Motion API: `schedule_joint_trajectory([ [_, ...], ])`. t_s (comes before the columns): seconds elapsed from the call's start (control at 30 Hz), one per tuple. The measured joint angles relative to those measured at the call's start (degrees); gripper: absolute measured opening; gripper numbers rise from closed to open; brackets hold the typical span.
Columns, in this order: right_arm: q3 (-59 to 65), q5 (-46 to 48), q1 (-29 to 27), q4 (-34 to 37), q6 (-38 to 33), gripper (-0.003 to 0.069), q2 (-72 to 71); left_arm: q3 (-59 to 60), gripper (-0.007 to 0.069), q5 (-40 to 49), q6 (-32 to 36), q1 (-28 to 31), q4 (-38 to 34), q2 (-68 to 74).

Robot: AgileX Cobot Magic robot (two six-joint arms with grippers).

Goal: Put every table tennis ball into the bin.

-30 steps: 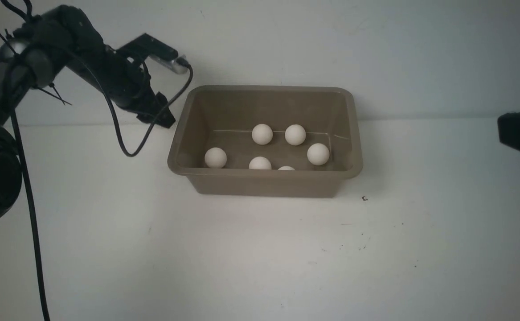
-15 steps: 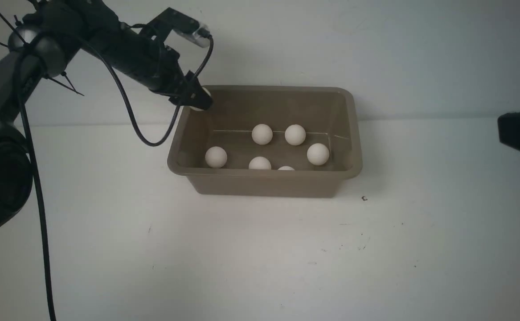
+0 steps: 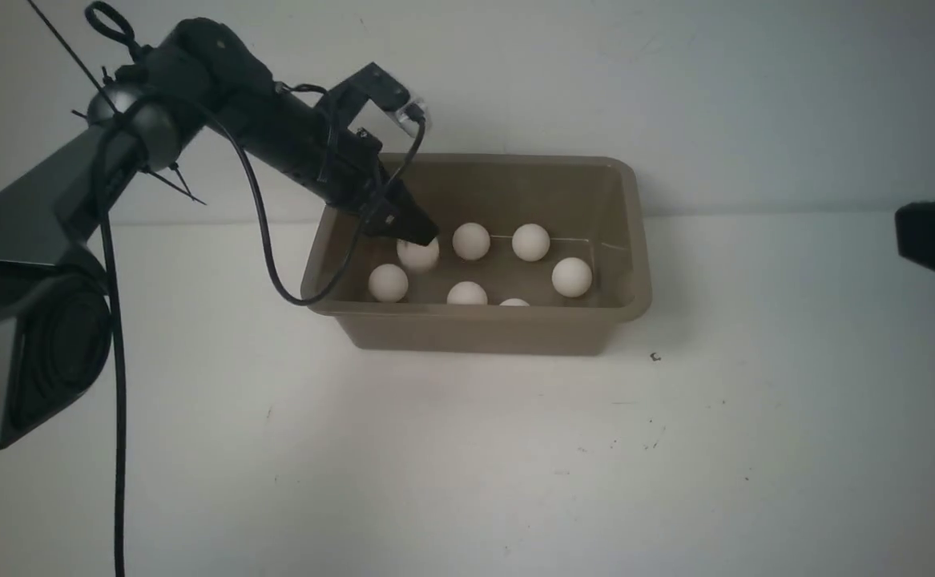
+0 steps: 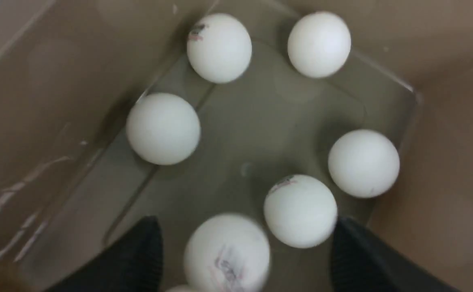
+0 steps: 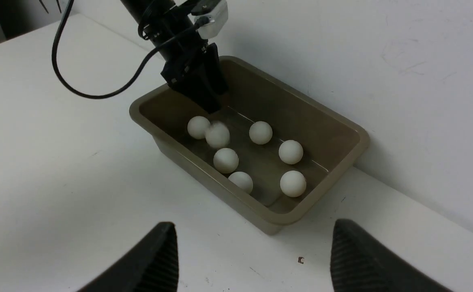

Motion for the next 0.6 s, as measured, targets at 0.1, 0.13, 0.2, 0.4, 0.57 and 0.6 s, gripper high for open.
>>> schedule_joint_trajectory([
  [0.1,0.0,-0.1,0.0,-0.1,0.0,0.0462,0.0,-1.6,0.054,0.1,-2.9,0.5,1.6,-0.9],
  [0.13,0.0,-0.3,0.0,-0.2,0.0,0.0462,0.0,-2.3,0.0542,0.1,-3.7,0.7,2.5,-1.3],
  [0.2,0.0,-1.2,0.0,-1.5,-0.1,0.0462,0.0,-4.3,0.054,0.1,-6.1,1.7,5.6,-3.0],
  [0.4,-0.7,-3.2,0.0,-9.6,1.3,0.0462,-2.2,-7.7,0.0498,0.0,-8.6,5.7,6.9,-7.8],
  [0.57,-0.7,-3.2,0.0,-19.6,10.8,0.0462,-7.7,-7.8,0.0478,0.1,-8.6,6.4,5.2,-8.6],
  [0.6,-0.6,-3.3,0.0,-20.8,12.1,0.0462,-8.2,-7.8,0.0478,0.2,-8.6,6.3,5.1,-8.6],
])
